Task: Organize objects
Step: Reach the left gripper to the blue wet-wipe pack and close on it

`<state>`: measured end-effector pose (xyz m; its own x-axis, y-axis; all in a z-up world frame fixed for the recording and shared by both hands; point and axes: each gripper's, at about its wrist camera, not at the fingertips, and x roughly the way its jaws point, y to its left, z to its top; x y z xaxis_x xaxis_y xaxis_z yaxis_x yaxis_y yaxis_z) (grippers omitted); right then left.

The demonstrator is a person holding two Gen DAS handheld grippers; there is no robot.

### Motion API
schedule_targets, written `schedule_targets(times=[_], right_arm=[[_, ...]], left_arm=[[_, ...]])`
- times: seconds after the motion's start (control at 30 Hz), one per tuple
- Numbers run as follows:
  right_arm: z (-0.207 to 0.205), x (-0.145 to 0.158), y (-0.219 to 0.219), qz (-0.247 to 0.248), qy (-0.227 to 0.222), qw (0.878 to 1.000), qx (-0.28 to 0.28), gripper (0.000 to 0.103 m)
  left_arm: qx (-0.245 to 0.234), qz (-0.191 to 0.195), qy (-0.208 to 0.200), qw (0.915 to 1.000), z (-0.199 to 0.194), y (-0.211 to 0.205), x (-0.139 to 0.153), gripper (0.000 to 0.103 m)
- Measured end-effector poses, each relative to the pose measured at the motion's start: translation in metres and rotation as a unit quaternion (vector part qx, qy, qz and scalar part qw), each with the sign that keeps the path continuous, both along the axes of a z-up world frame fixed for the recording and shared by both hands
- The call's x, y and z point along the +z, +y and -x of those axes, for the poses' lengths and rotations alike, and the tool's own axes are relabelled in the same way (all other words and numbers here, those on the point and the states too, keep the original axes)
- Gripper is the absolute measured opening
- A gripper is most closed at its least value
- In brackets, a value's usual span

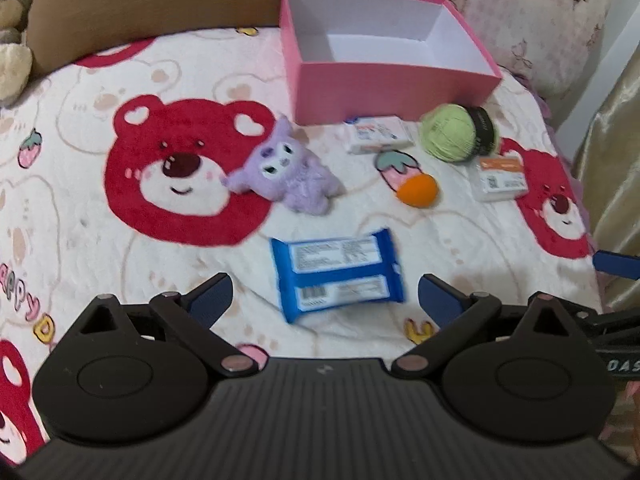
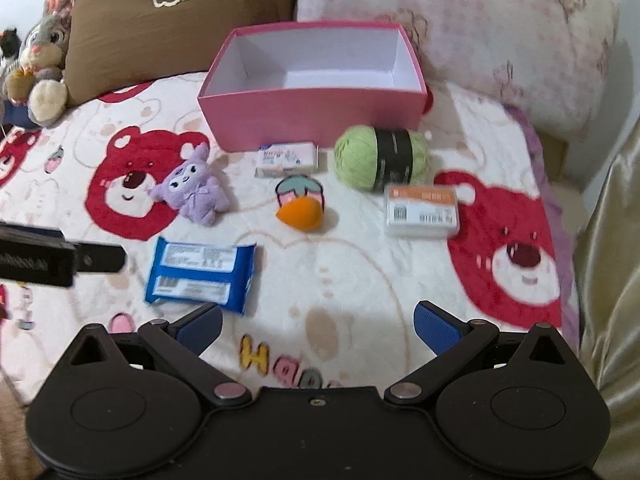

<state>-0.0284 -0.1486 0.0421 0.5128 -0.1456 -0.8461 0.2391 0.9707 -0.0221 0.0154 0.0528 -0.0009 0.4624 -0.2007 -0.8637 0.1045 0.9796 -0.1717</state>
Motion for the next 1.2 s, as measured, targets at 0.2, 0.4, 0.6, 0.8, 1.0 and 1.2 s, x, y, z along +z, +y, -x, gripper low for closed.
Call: schedule_targets(times=[0.2, 0.4, 0.6, 0.8, 1.0, 1.2], right_arm=[[-0.026, -0.033, 0.017, -0.021, -0.013, 0.998, 0.052, 0.103], [-0.042, -0.061, 0.039, -0.033, -0.001, 0.994, 0.101, 0.101], [-0.067, -0.088, 0.034, -0.104, 0.014, 0.989, 0.103, 0.1], [-0.085, -0.112, 0.031, -0.134, 0.024, 0.987, 0.08, 0.1], [-0.089, -0.131, 0.025, -0.143, 0.031, 0.987, 0.066, 0.096], [-0.089, -0.138, 0.019, -0.149, 0.034, 0.987, 0.053, 0.087]], left_arm=[[-0.01, 0.005, -0.006, 0.9999, -0.009, 0.012, -0.021, 0.099], [0.0, 0.024, 0.015, 0.9996, -0.02, 0.02, -0.052, 0.091], [0.009, 0.052, 0.026, 0.9982, -0.032, 0.029, -0.082, 0.085], [0.03, 0.101, 0.021, 0.9942, -0.04, 0.035, -0.104, 0.083], [0.034, 0.12, 0.041, 0.9914, -0.045, 0.029, -0.122, 0.054], [0.047, 0.114, 0.047, 0.9913, -0.044, 0.023, -0.134, 0.046]])
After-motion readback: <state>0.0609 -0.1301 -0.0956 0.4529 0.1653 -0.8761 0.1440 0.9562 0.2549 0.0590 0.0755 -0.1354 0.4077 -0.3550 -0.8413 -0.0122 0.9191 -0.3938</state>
